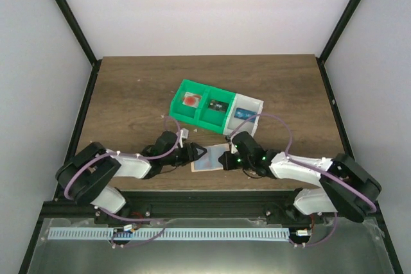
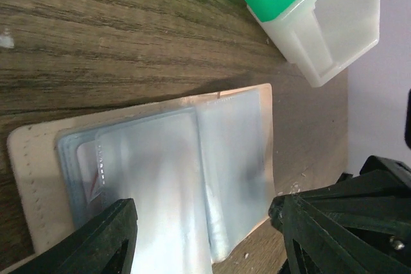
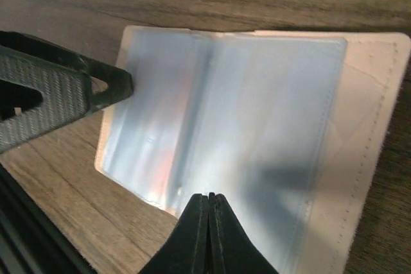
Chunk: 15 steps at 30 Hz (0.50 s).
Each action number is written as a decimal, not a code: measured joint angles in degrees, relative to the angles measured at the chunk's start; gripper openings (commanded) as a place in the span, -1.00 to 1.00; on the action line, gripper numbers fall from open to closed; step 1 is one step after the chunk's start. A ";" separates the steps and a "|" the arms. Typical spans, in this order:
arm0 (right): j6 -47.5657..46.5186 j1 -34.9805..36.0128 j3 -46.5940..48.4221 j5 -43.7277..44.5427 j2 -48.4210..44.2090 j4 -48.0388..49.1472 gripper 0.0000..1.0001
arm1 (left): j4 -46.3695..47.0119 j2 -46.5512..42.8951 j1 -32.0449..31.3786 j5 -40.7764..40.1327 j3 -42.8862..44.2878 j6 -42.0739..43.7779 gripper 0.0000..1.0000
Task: Take the credit cards out of the card holder
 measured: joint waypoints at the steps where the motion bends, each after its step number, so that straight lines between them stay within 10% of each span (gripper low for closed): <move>1: 0.00 0.00 -0.48 0.17 0.33 0.63 -0.99 | 1.11 0.66 0.00 0.15 0.02 -0.24 0.29; 15: 0.22 0.00 -4.26 2.12 4.55 7.45 -0.99 | -4.59 -4.63 -0.02 -4.50 1.20 0.31 0.30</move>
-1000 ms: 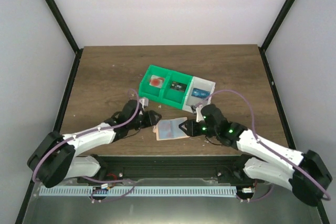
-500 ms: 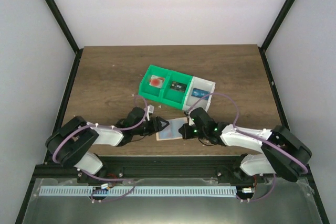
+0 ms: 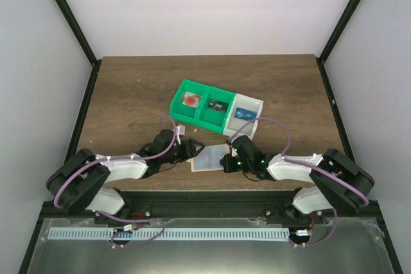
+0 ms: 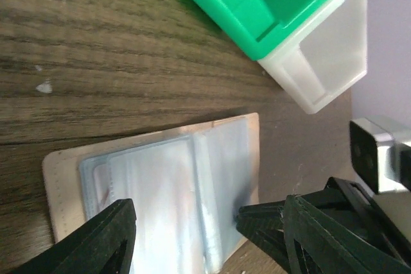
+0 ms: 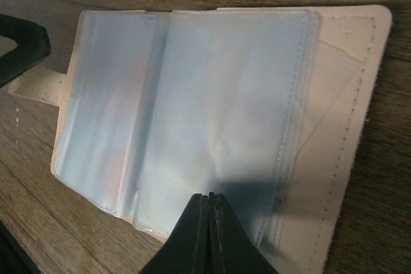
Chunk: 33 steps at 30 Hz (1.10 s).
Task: Take the credit cards out of the card holder
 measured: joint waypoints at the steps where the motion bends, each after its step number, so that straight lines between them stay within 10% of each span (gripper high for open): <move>1: 0.00 0.00 -0.02 0.09 0.00 0.11 -0.99 | -0.35 -0.11 0.02 -0.35 0.07 0.13 0.30; 33: 0.22 0.00 -0.74 0.87 0.00 1.75 -0.99 | 0.31 2.25 0.02 0.31 0.57 -1.40 0.27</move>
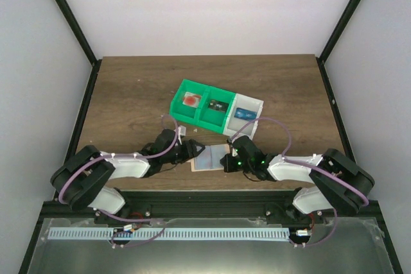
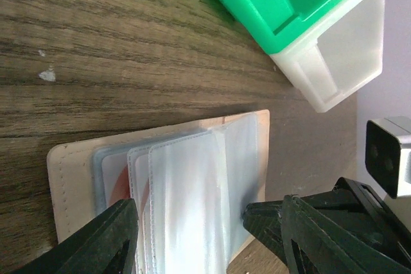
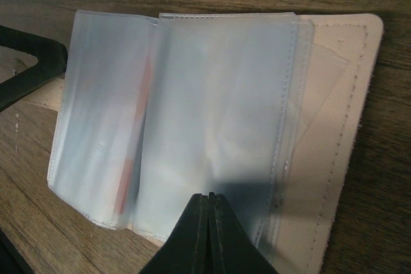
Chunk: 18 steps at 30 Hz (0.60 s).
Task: Take the credit cards out of the card holder
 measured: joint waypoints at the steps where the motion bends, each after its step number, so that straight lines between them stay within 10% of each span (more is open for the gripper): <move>1: 0.00 0.00 0.00 -0.02 0.00 0.00 -0.99 | 0.02 0.24 0.00 0.00 0.00 -0.02 0.27; 18: 0.15 0.00 -0.68 0.02 -0.37 0.72 -0.99 | 6.45 0.79 0.00 3.30 -1.86 -3.02 0.27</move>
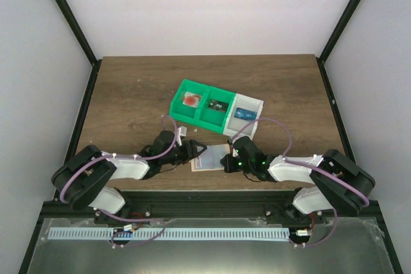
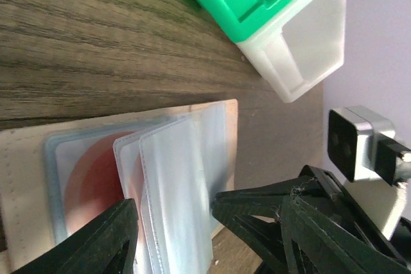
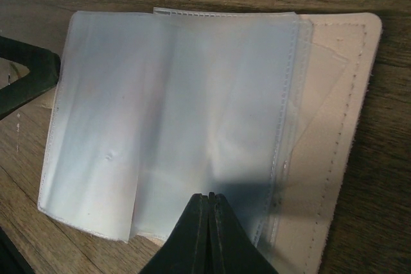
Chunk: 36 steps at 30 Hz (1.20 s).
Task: Take the credit cards out of the card holder
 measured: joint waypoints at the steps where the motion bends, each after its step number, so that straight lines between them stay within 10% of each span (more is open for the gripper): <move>1: 0.02 0.00 -0.07 0.00 -0.02 0.09 -0.99 | 0.42 0.00 0.00 0.28 -0.13 -0.31 0.27; 13: 0.04 0.00 -0.35 0.00 -0.31 0.22 -0.99 | 5.38 0.81 0.00 2.43 -0.33 -2.01 0.26; 36: 0.00 0.00 -0.44 -0.02 -0.48 0.24 -0.99 | -14.99 -3.48 -0.74 -5.29 5.35 4.39 0.26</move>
